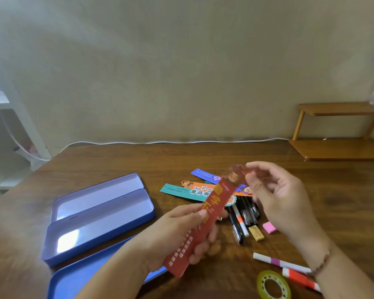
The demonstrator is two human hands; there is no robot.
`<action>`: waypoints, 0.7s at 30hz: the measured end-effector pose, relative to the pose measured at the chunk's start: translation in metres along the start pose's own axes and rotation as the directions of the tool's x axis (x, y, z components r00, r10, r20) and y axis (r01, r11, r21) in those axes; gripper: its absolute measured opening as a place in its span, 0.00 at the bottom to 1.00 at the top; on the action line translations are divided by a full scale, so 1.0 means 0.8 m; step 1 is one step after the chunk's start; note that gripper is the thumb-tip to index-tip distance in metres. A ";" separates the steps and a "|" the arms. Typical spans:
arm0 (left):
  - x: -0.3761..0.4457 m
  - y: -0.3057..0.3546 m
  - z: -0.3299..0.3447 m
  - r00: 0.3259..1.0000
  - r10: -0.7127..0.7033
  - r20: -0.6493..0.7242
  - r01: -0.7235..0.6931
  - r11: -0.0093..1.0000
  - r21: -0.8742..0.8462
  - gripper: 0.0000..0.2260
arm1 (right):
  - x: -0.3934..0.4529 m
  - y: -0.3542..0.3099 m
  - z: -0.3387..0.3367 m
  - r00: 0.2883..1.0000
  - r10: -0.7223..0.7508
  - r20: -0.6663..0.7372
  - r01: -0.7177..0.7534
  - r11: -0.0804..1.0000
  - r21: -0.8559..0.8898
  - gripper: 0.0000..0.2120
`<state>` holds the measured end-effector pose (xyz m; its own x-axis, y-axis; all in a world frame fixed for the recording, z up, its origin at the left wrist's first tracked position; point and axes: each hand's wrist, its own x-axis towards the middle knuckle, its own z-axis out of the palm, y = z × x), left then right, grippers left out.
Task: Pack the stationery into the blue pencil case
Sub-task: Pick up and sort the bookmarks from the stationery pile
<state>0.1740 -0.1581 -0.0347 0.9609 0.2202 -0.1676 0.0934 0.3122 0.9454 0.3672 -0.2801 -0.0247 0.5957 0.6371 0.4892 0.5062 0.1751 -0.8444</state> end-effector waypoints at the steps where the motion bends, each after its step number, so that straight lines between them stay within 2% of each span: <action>1: 0.002 0.000 -0.003 0.998 0.038 -0.050 -0.041 0.998 -0.048 0.14 | 0.001 0.002 -0.004 0.997 -0.049 -0.058 0.041 0.991 -0.129 0.06; 3: 0.007 0.002 -0.012 0.982 0.087 -0.169 -0.118 0.976 -0.182 0.15 | 0.002 0.007 -0.007 0.993 -0.105 -0.050 0.076 0.912 -0.402 0.05; 5: 0.009 0.004 -0.020 0.971 0.099 -0.220 -0.164 0.938 -0.305 0.16 | 0.000 0.013 -0.002 0.997 -0.031 0.072 0.066 0.834 -0.548 0.04; 7: 0.009 0.006 -0.025 0.973 0.081 -0.218 -0.164 0.903 -0.396 0.17 | -0.005 0.018 0.008 0.977 0.063 0.206 0.092 0.740 -0.666 0.10; 9: 0.009 0.006 -0.028 0.977 0.059 -0.204 -0.147 0.881 -0.449 0.18 | -0.007 0.023 0.016 0.960 0.093 0.264 0.134 0.675 -0.726 0.14; 13: 0.009 0.004 -0.029 0.978 0.038 -0.204 -0.127 0.888 -0.442 0.19 | -0.007 0.027 0.021 0.957 0.097 0.272 0.149 0.642 -0.752 0.12; 15: 0.008 0.004 -0.028 0.977 0.024 -0.213 -0.116 0.894 -0.434 0.19 | -0.006 0.026 0.021 0.972 0.003 0.233 0.174 0.656 -0.735 0.09; 17: 0.008 0.006 -0.027 0.975 0.011 -0.222 -0.111 0.891 -0.441 0.19 | -0.004 0.022 0.017 0.981 -0.129 0.144 0.192 0.749 -0.635 0.04; 19: 0.007 0.008 -0.027 0.974 0.002 -0.227 -0.108 0.885 -0.452 0.19 | 0.001 0.018 0.005 0.985 -0.174 -0.005 0.155 0.887 -0.435 0.04; 21: 0.007 0.010 -0.025 0.976 0.004 -0.219 -0.104 0.888 -0.447 0.19 | 0.008 0.014 -0.013 0.969 -0.136 -0.206 0.089 0.971 -0.221 0.07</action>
<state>0.1749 -0.1357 -0.0333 0.8808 0.4187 -0.2213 -0.1333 0.6677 0.7324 0.3833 -0.2817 -0.0284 0.6371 0.4388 0.6337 0.6823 0.0612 -0.7285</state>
